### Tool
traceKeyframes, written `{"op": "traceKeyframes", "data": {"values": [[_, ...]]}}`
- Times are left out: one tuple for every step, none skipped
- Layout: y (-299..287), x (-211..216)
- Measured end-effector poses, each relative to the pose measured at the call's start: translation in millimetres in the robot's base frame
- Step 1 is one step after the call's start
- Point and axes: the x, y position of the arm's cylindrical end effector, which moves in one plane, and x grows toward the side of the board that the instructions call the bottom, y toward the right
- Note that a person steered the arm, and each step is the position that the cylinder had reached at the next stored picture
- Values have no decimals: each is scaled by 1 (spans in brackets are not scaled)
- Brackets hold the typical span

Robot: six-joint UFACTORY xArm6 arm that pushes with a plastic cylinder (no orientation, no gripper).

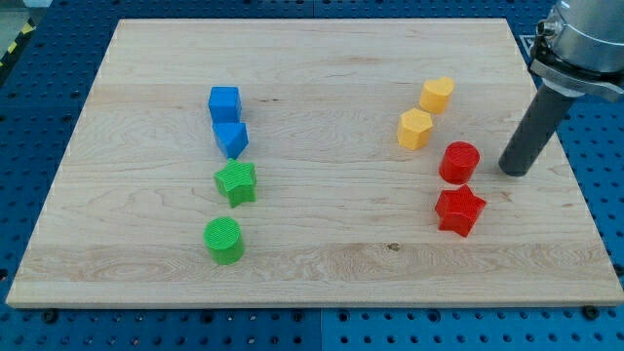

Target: Move the red circle bottom left side of the yellow hexagon

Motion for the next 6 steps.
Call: {"op": "traceKeyframes", "data": {"values": [[-26, 0], [-53, 0], [-78, 0], [-106, 0], [-118, 0], [-114, 0]]}}
